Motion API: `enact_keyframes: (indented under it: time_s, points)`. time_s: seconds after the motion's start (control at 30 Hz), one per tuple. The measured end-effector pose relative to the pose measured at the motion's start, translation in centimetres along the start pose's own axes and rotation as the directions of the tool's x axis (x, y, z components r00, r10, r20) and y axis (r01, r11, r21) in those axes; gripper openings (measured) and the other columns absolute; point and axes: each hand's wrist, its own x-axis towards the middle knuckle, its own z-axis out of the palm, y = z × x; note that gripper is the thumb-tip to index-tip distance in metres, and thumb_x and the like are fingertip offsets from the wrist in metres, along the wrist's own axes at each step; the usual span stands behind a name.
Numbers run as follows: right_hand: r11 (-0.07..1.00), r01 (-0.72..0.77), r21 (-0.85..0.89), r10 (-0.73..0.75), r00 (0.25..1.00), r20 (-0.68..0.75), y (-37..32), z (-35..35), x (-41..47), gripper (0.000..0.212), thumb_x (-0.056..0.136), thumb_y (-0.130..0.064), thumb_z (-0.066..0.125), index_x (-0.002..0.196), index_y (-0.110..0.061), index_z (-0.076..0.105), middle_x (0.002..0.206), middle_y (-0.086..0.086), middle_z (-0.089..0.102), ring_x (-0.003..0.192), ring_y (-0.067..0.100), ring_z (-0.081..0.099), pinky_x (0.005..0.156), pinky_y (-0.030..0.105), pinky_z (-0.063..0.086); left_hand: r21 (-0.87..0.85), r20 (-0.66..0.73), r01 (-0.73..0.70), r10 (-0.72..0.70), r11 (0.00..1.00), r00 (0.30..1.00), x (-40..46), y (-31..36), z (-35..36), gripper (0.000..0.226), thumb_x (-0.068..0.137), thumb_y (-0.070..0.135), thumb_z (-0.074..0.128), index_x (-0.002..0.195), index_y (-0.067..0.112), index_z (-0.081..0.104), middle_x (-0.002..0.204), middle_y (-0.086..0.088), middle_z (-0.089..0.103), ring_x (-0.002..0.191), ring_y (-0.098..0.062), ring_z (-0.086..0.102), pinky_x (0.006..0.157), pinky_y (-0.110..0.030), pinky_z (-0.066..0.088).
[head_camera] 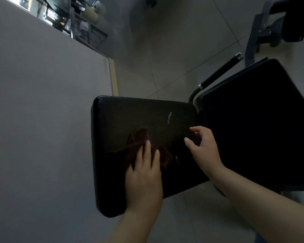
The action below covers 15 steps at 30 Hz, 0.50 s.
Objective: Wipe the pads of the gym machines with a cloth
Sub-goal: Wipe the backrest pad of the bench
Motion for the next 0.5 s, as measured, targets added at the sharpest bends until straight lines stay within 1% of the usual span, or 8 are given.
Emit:
enact_keyframes:
  time_s: [0.03, 0.1, 0.17, 0.23, 0.27, 0.3, 0.4, 0.5]
  points:
    - [1.000, -0.004, 0.003, 0.004, 1.000, 0.001, 0.1, 0.0, 0.0, 0.035, 0.086, -0.021, 0.067, 0.119, -0.022, 0.054, 0.121, -0.008, 0.046, 0.104, 0.000, 0.044, 0.076, 0.006, 0.034, -0.063, 0.018, -0.027, 0.028, 0.998, 0.999, -1.4, -0.2, 0.5, 0.068, 0.067, 0.030, 0.081, 0.130, 0.018, 0.058, 0.148, -0.015, 0.038, 0.135, -0.032, 0.039, 0.090, -0.048, 0.045]
    - [1.000, -0.019, 0.009, 0.019, 1.000, 0.012, 0.1, -0.1, 0.1, 0.034, 0.086, -0.021, 0.067, 0.118, -0.022, 0.054, 0.121, -0.008, 0.046, 0.105, 0.001, 0.044, 0.075, 0.006, 0.034, -0.082, 0.035, -0.041, 0.044, 0.996, 0.998, -1.9, -0.6, 1.5, 0.068, 0.055, 0.023, 0.088, 0.119, 0.015, 0.067, 0.140, -0.015, 0.049, 0.127, -0.032, 0.049, 0.082, -0.046, 0.050]
    - [1.000, -0.025, 0.001, 0.025, 1.000, 0.014, 0.0, -0.1, 0.3, 0.035, 0.086, -0.021, 0.067, 0.118, -0.023, 0.054, 0.121, -0.009, 0.045, 0.105, 0.000, 0.044, 0.073, 0.007, 0.035, -0.060, -0.008, -0.040, 0.040, 0.997, 0.999, 0.1, -0.4, 1.0, 0.065, 0.066, 0.025, 0.083, 0.126, 0.018, 0.061, 0.146, -0.015, 0.041, 0.135, -0.030, 0.040, 0.091, -0.046, 0.047]
    - [1.000, -0.018, -0.008, 0.018, 1.000, 0.012, -0.2, -0.1, 0.4, 0.035, 0.086, -0.021, 0.067, 0.119, -0.022, 0.054, 0.120, -0.010, 0.045, 0.106, 0.001, 0.045, 0.073, 0.006, 0.035, 0.008, -0.014, -0.038, 0.038, 0.999, 0.999, 3.8, 0.1, 0.6, 0.062, 0.090, 0.029, 0.061, 0.146, 0.023, 0.034, 0.158, -0.012, 0.010, 0.146, -0.027, 0.011, 0.108, -0.044, 0.031]
    - [1.000, -0.014, -0.003, 0.014, 1.000, 0.019, -0.4, 0.0, 0.5, 0.035, 0.087, -0.021, 0.066, 0.119, -0.022, 0.054, 0.120, -0.011, 0.044, 0.106, 0.001, 0.044, 0.074, 0.006, 0.034, 0.045, 0.005, -0.023, 0.023, 0.999, 1.000, 6.1, 0.2, 0.2, 0.061, 0.096, 0.028, 0.050, 0.150, 0.025, 0.020, 0.160, -0.009, -0.003, 0.147, -0.026, -0.002, 0.113, -0.044, 0.023]
    - [1.000, -0.011, 0.006, 0.011, 0.999, 0.032, -0.4, 0.0, 0.5, 0.035, 0.087, -0.021, 0.066, 0.120, -0.022, 0.054, 0.120, -0.012, 0.044, 0.107, 0.001, 0.044, 0.075, 0.006, 0.034, 0.064, 0.043, 0.005, -0.007, 0.998, 0.999, 8.6, 0.3, -0.4, 0.062, 0.098, 0.025, 0.046, 0.150, 0.026, 0.014, 0.159, -0.006, -0.010, 0.146, -0.025, -0.008, 0.115, -0.045, 0.020]
    - [1.000, -0.009, 0.026, 0.008, 0.999, 0.042, -0.4, -0.1, 0.6, 0.035, 0.087, -0.022, 0.065, 0.121, -0.023, 0.054, 0.120, -0.012, 0.043, 0.108, 0.001, 0.044, 0.083, 0.010, 0.036, 0.083, 0.012, 0.049, -0.050, 0.995, 0.999, 14.8, 0.1, -1.5, 0.065, 0.096, 0.020, 0.050, 0.150, 0.026, 0.015, 0.160, -0.006, -0.006, 0.146, -0.026, -0.006, 0.114, -0.049, 0.021]
    - [1.000, -0.011, 0.024, 0.011, 1.000, 0.029, -0.3, -0.1, 0.2, 0.034, 0.087, -0.022, 0.065, 0.119, -0.023, 0.054, 0.119, -0.013, 0.043, 0.108, 0.001, 0.044, 0.086, 0.012, 0.035, 0.115, 0.016, 0.099, -0.102, 0.988, 0.995, 17.3, 0.2, -2.1, 0.064, 0.096, 0.023, 0.050, 0.151, 0.025, 0.017, 0.160, -0.010, 0.001, 0.146, -0.028, -0.004, 0.115, -0.049, 0.016]
